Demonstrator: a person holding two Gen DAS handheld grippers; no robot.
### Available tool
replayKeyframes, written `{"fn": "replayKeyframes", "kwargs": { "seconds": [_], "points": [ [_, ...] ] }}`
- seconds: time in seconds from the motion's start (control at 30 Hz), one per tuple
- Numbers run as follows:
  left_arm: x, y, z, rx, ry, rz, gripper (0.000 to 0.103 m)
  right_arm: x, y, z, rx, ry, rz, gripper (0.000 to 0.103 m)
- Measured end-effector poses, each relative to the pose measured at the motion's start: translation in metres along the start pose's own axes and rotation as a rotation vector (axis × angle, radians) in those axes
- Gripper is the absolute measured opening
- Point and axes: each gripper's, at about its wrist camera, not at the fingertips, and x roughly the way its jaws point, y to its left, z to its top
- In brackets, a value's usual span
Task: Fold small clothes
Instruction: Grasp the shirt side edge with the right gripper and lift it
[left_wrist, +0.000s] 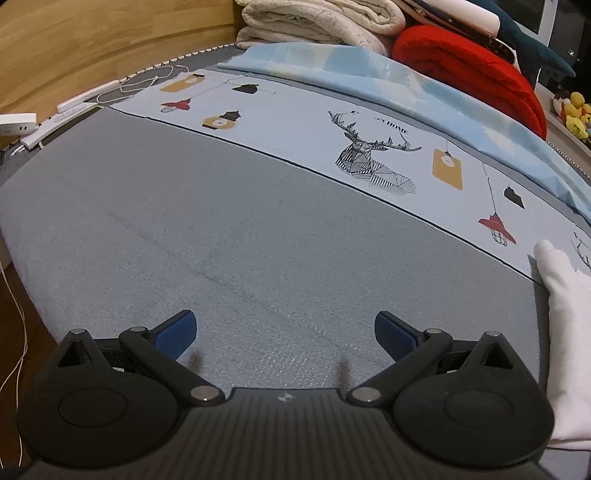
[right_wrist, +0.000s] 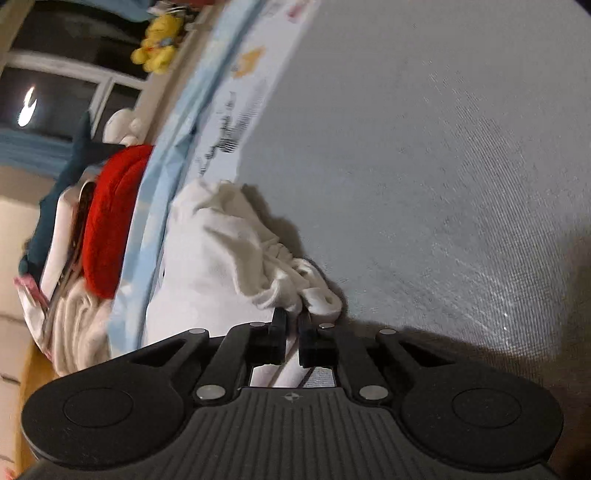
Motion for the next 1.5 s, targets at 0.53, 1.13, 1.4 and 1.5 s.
{"fn": "replayKeyframes", "kwargs": {
  "seconds": [0.53,1.13,1.4,1.5],
  "points": [
    [0.003,-0.016,-0.003,0.026,0.019,-0.016,0.103,-0.022,-0.004,0.005,0.075,0.043,-0.060,0.039],
    [0.020,-0.068,0.015,0.005,0.163,-0.379,0.103,-0.037,-0.017,0.002,0.034,0.046,-0.001,0.068],
    [0.079,-0.188,0.071,0.101,0.254,-0.619,0.103,-0.012,-0.007,0.006,-0.040,0.052,0.072,0.073],
    [0.116,-0.229,0.077,0.062,0.353,-0.691,0.103,-0.005,-0.005,0.008,-0.091,0.033,0.107,0.073]
  ]
}}
